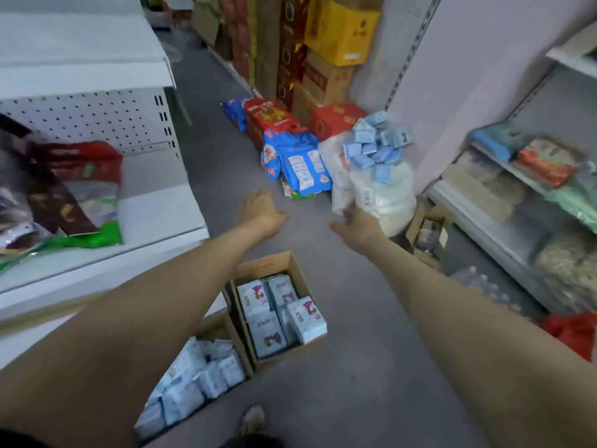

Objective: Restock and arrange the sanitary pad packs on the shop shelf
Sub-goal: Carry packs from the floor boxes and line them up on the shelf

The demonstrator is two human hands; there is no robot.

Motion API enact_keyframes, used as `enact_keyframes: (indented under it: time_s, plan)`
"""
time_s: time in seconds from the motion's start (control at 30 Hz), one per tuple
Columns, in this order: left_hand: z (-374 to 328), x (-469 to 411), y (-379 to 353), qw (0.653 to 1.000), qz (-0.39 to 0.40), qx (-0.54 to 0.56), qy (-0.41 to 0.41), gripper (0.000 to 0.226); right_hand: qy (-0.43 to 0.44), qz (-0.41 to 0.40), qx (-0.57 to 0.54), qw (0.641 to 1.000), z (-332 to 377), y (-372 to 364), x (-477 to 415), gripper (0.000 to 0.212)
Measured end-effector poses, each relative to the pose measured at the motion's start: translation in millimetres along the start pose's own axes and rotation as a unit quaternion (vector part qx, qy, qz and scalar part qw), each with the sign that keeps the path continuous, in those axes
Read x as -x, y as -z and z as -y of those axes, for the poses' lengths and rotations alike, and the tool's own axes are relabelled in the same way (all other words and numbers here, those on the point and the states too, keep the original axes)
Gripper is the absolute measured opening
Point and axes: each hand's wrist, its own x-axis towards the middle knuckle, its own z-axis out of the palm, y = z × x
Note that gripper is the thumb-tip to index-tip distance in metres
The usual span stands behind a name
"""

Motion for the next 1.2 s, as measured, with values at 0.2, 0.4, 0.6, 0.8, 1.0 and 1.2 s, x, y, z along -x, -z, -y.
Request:
enact_keyframes:
  time_s: [0.2, 0.4, 0.6, 0.8, 1.0, 1.2]
  plan:
    - [43, -54, -67, 0.996, 0.033, -0.009, 0.087, 0.066, -0.02, 0.12, 0.017, 0.992, -45, -50, -80, 0.06]
    - [93, -74, -137, 0.974, 0.045, 0.026, 0.221, 0.048, -0.033, 0.222, -0.001, 0.974, -92, -115, -143, 0.04]
    - [163, -87, -240, 0.935, 0.085, 0.083, 0.335, 0.062, -0.099, 0.319, -0.018, 0.942, -163, -199, -179, 0.02]
    - [238, -100, -354, 0.876, 0.076, 0.195, 0.435, 0.048, -0.136, 0.326, 0.051, 0.934, -244, -308, -220, 0.036]
    - [287, -100, -430, 0.829, 0.09, 0.254, 0.49, 0.064, -0.194, 0.281, 0.026, 0.94, -293, -373, -219, 0.035]
    - [313, -115, -456, 0.798, 0.06, 0.284, 0.529, 0.055, -0.194, 0.25, 0.003, 0.948, -303, -406, -222, 0.05]
